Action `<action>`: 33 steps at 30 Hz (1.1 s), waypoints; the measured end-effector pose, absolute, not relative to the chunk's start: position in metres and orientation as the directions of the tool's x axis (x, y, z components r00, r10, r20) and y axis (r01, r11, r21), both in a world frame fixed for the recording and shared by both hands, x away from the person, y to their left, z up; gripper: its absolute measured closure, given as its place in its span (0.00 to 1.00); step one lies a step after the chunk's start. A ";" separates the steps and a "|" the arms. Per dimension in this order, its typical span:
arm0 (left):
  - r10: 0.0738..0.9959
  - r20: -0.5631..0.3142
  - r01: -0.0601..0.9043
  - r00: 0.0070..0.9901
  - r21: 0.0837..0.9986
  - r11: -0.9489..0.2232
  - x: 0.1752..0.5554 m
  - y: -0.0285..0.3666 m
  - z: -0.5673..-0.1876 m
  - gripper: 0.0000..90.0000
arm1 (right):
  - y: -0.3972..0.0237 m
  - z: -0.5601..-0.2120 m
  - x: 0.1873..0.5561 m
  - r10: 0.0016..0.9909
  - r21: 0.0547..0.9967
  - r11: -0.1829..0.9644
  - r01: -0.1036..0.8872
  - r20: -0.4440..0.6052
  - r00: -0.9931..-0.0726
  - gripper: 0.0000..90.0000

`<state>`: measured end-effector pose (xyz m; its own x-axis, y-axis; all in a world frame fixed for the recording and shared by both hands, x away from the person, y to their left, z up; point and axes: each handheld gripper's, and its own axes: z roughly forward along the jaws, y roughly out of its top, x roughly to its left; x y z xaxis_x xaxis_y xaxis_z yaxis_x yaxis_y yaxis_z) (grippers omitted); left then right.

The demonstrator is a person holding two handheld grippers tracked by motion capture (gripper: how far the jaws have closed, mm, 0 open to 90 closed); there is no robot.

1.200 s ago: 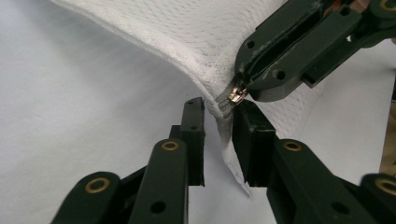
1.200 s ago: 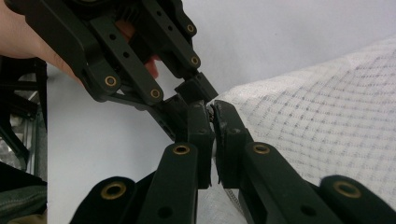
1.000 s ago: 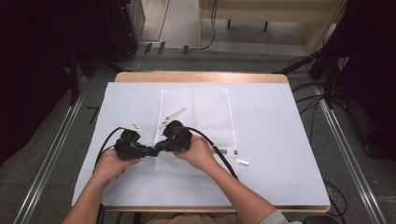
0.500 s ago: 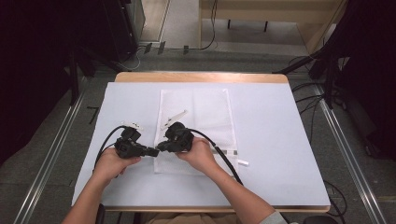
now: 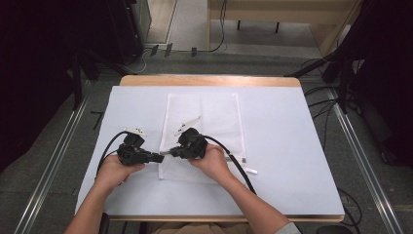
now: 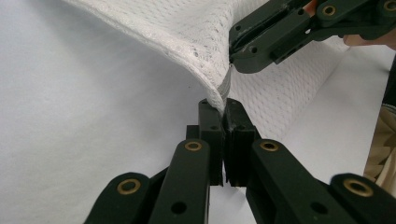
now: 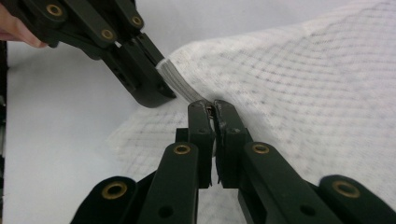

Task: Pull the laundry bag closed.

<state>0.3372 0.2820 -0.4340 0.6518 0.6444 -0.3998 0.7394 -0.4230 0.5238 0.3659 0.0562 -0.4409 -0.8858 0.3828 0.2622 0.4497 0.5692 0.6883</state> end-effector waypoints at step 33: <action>0.637 -0.393 0.728 0.663 0.536 -0.427 0.335 0.283 -0.433 0.98 | 0.035 -0.448 0.368 0.415 0.674 0.567 0.474 0.264 -0.871 0.98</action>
<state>0.3347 0.2827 -0.4330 0.6632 0.6373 -0.3926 0.7280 -0.4273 0.5361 0.3680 0.0348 -0.4475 -0.8708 0.4149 0.2637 0.4741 0.5667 0.6739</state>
